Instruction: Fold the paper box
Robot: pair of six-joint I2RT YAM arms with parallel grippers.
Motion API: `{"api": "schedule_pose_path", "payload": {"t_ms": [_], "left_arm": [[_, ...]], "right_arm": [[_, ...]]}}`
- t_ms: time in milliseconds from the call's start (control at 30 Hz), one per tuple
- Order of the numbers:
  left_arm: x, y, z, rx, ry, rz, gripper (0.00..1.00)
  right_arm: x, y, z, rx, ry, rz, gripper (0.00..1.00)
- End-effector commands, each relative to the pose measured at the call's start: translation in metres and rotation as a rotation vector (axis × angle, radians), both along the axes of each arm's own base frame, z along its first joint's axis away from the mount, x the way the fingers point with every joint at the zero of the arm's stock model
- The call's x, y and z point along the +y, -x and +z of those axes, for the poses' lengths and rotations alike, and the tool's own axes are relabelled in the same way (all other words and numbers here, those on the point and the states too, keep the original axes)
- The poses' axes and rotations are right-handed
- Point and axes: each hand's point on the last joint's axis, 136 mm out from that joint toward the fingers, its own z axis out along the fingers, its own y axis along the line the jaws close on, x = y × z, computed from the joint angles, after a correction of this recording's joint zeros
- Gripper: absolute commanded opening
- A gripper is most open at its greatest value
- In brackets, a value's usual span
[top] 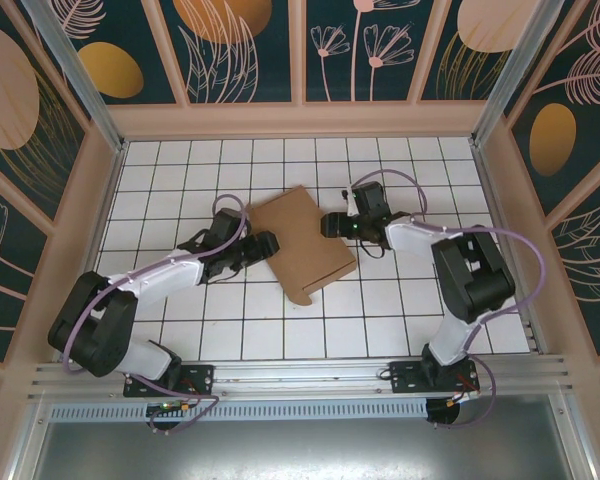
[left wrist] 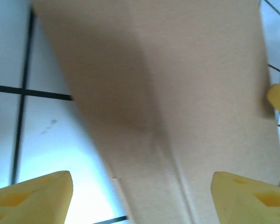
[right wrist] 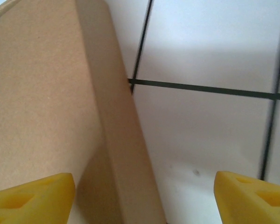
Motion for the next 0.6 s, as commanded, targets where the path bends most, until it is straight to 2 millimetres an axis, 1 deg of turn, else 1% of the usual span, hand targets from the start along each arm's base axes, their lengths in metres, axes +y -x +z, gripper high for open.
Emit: {"api": "schedule_pose_path", "payload": {"t_ms": [0,133,200,300,400,433,500,567], "left_arm": [[-0.004,-0.007,-0.002,-0.017,0.067,0.012,0.8],[-0.016,-0.009,-0.016,0.031,0.128,0.004,0.81],[-0.021,-0.008,-0.018,0.04,0.171,0.002,0.8],[-0.022,-0.004,-0.024,0.068,0.181,-0.002,0.81],[-0.018,0.005,-0.036,0.095,0.171,-0.004,0.81],[-0.02,0.007,-0.038,0.102,0.182,-0.014,0.81],[-0.028,0.008,-0.037,0.1,0.238,-0.039,0.81],[-0.036,0.006,-0.03,0.082,0.288,-0.059,0.81]], "right_arm": [[0.032,0.016,-0.002,0.113,-0.125,0.131,0.75],[0.043,0.034,-0.012,0.181,-0.189,0.174,0.72],[0.047,0.044,-0.013,0.211,-0.242,0.192,0.7],[0.049,0.055,-0.02,0.243,-0.274,0.199,0.68],[0.051,0.065,-0.025,0.266,-0.305,0.216,0.67],[0.053,0.068,-0.028,0.279,-0.316,0.228,0.67],[0.057,0.073,-0.033,0.298,-0.333,0.252,0.66],[0.061,0.078,-0.039,0.32,-0.355,0.277,0.66]]}}
